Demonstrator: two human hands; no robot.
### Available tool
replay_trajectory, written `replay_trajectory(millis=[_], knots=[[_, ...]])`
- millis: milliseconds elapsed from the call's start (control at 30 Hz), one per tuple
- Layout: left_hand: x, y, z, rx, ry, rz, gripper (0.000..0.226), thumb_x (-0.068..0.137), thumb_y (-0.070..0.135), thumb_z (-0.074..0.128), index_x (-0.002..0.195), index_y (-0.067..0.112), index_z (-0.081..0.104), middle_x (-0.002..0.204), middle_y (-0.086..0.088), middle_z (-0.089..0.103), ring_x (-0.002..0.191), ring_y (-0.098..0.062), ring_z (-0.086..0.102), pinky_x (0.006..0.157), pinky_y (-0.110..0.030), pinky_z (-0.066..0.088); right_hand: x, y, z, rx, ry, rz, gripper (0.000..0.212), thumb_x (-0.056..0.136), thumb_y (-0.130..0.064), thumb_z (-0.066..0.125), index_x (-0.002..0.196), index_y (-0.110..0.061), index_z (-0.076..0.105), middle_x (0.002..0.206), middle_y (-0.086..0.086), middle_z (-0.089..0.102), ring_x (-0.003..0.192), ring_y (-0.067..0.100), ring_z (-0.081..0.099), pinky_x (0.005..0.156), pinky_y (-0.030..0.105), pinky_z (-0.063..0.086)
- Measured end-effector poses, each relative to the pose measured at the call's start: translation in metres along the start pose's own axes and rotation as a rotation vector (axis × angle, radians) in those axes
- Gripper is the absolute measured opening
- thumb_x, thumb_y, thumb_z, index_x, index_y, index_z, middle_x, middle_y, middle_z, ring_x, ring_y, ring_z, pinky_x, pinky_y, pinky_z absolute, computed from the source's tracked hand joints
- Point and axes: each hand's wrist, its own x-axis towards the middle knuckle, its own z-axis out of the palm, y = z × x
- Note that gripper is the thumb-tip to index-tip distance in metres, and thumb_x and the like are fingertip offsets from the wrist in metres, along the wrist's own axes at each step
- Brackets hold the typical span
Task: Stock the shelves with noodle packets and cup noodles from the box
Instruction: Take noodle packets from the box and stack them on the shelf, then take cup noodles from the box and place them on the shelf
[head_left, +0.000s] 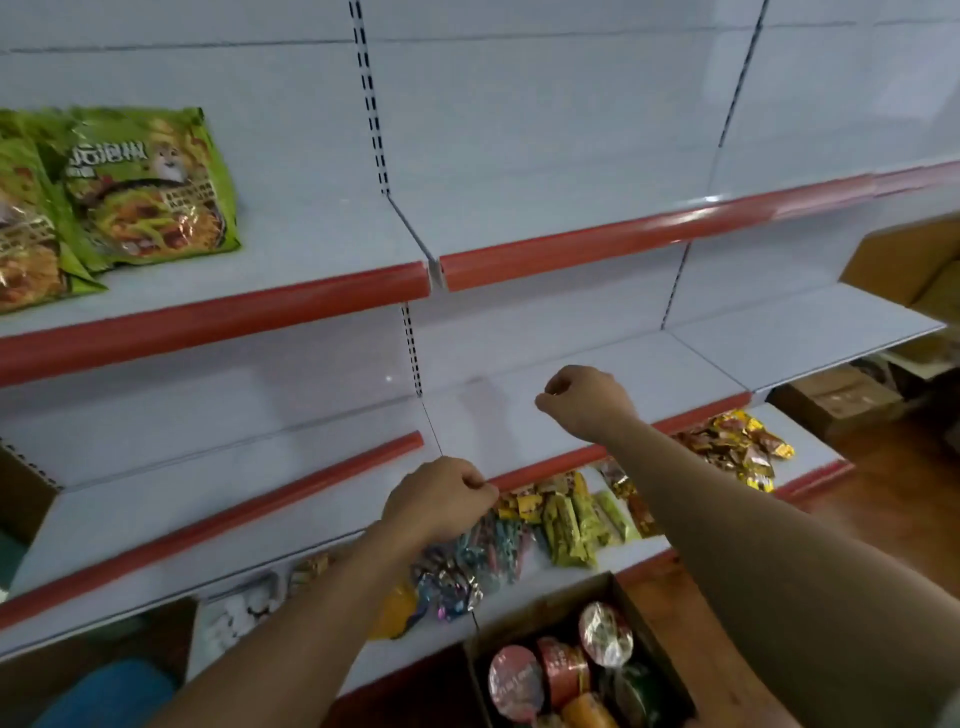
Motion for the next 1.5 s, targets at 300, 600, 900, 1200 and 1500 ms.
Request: replay_trajectory(millis=[300,600,900,1200,1500], knots=[[0.028,-0.069,0.128,0.089,-0.359,-0.153,0.020,0.088,0.041,0.056,0.082,0.026,0.068,0.097,0.000,0.073,0.091,-0.020,0.067,0.074,-0.031,0.050,-0.010,0.089,0.101,-0.059,-0.209,0.256,0.019,0.088,-0.031,0.058,0.095,-0.016,0.066,0.096,0.005,0.069,0.085,0.024,0.061,0.071,0.032,0.052],[0.054,-0.130,0.248,0.130,-0.595,-0.303,0.031,0.092,0.047,0.054,0.104,0.022,0.068,0.109,-0.001,0.068,0.100,-0.024,0.064,0.089,-0.039,0.054,-0.028,0.197,0.205,-0.084,-0.375,0.471,0.030,0.090,-0.030,0.058,0.106,-0.006,0.068,0.103,0.013,0.070,0.086,0.031,0.062,0.076,0.037,0.052],[0.088,-0.176,0.385,-0.019,-0.663,-0.554,0.022,0.097,0.035,0.056,0.092,0.016,0.066,0.084,0.000,0.065,0.073,-0.015,0.062,0.066,-0.029,0.048,-0.031,0.330,0.324,-0.111,-0.616,0.546,0.018,0.087,-0.032,0.056,0.101,-0.022,0.061,0.099,0.004,0.064,0.083,0.025,0.060,0.068,0.033,0.049],[0.149,-0.233,0.512,-0.431,-0.377,-0.992,0.055,0.089,0.032,0.066,0.138,0.020,0.044,0.117,0.000,0.058,0.082,-0.012,0.055,0.060,-0.024,0.039,-0.031,0.422,0.458,0.047,-0.676,0.605,0.056,0.090,-0.035,0.059,0.142,-0.023,0.043,0.143,0.004,0.048,0.115,0.028,0.055,0.079,0.032,0.042],[0.183,-0.292,0.561,-0.586,-0.169,-1.155,0.067,0.087,0.022,0.068,0.144,0.011,0.036,0.119,-0.004,0.059,0.079,-0.013,0.050,0.056,-0.025,0.032,-0.011,0.433,0.542,0.105,-0.597,0.396,0.058,0.093,-0.027,0.057,0.147,-0.024,0.038,0.156,-0.003,0.033,0.126,0.028,0.051,0.083,0.032,0.041]])
